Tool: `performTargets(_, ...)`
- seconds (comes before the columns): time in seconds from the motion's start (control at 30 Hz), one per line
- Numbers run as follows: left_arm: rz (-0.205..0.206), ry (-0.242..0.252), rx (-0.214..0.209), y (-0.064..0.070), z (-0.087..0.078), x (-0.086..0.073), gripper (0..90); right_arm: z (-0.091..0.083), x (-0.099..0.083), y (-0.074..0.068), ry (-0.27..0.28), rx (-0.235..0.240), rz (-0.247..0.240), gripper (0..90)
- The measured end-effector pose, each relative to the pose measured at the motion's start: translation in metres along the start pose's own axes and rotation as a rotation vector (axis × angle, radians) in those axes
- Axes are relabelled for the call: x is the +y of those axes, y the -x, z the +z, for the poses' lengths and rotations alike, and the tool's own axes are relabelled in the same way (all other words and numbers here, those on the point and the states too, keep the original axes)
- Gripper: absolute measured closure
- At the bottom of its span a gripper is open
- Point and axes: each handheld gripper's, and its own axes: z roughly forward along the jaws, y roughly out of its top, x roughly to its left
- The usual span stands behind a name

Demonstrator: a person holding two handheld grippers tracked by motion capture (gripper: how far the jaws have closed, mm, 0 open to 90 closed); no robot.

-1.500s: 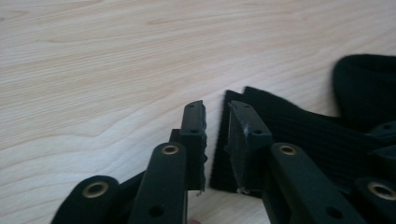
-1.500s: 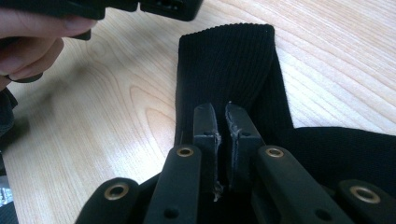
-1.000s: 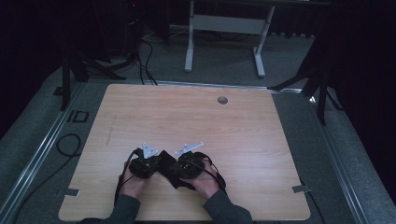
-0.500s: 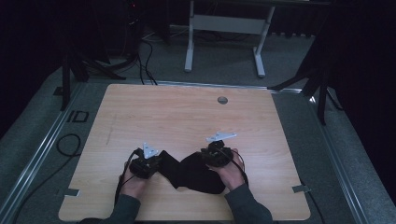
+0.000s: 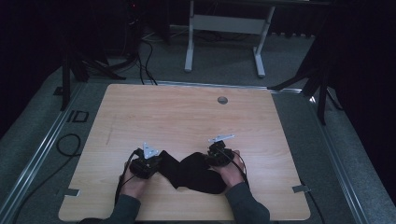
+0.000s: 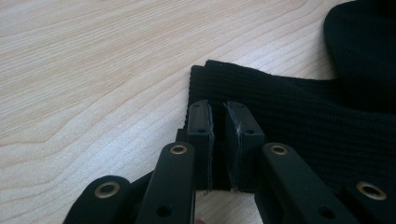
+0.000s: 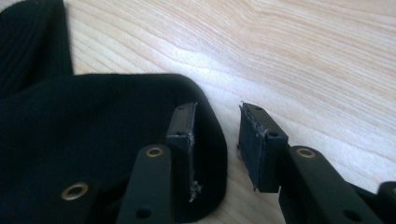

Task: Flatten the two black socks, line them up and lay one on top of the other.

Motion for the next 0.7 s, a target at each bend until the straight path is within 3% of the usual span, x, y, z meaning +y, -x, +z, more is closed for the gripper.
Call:
performTargets(0.43,-0.002,0.002,0.002,0.001,0.000,0.000,81.0,0.002,-0.002,-0.011,0.006,-0.065,-0.066,74.2)
performTargets(0.7,-0.006,0.005,0.001,0.001,0.000,-0.001,80.4,0.002,-0.003,-0.013,0.017,-0.063,-0.053,77.1)
